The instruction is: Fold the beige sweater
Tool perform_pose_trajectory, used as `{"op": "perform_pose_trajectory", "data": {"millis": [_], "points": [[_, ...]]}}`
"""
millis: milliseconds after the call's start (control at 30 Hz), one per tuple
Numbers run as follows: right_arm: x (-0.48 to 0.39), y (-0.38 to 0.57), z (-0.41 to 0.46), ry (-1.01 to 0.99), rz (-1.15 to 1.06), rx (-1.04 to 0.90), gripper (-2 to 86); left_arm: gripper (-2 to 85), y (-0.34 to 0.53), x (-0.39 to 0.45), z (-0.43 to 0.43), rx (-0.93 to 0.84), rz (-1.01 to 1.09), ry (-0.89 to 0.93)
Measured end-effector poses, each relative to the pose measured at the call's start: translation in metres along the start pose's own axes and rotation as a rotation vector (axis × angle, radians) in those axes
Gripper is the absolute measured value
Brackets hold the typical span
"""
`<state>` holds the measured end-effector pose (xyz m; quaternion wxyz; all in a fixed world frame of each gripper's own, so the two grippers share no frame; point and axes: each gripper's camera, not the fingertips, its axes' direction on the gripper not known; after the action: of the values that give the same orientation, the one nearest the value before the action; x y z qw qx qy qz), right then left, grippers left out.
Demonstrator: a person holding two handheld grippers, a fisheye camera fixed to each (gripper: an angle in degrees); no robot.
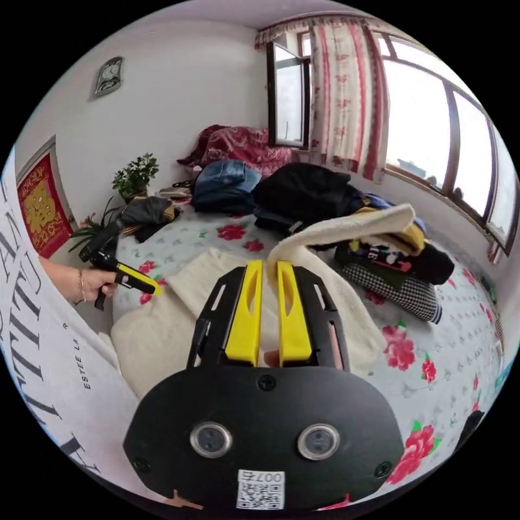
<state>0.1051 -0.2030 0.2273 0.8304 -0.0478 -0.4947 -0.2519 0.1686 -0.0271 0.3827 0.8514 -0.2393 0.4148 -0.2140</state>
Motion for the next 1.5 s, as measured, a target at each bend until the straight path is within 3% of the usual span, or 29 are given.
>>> {"op": "perform_pose_trajectory", "data": {"millis": [67, 133, 400, 667, 900, 1200, 1333, 1500], "points": [[-0.052, 0.019, 0.101, -0.187, -0.029, -0.329, 6.8, 6.2, 0.004, -0.017, -0.005, 0.01, -0.025, -0.002], [-0.077, 0.034, 0.148, -0.298, -0.044, -0.531, 8.2, 6.3, 0.005, -0.03, -0.008, 0.011, -0.044, -0.004], [-0.07, 0.008, 0.123, -0.132, -0.017, -0.406, 8.8, 7.6, 0.003, -0.066, -0.025, 0.036, -0.056, 0.02], [-0.05, -0.004, 0.12, -0.318, 0.212, -0.376, 7.4, 8.6, 0.009, -0.068, -0.063, 0.051, -0.001, -0.012], [-0.001, 0.071, 0.043, -0.266, 0.457, -0.38, 8.5, 11.7, 0.057, -0.101, -0.086, -0.054, -0.019, -0.032], [0.058, 0.205, -0.071, -0.071, 0.875, -0.566, 10.8, 16.2, 0.139, -0.145, -0.096, -0.194, -0.128, 0.04], [0.068, 0.234, -0.075, -0.14, 0.983, -0.71, 11.6, 16.9, 0.136, -0.14, -0.074, -0.289, -0.091, 0.098], [0.068, 0.241, -0.035, -0.316, 0.921, -0.877, 11.2, 16.2, 0.106, -0.123, -0.037, -0.427, -0.003, 0.098]]}}
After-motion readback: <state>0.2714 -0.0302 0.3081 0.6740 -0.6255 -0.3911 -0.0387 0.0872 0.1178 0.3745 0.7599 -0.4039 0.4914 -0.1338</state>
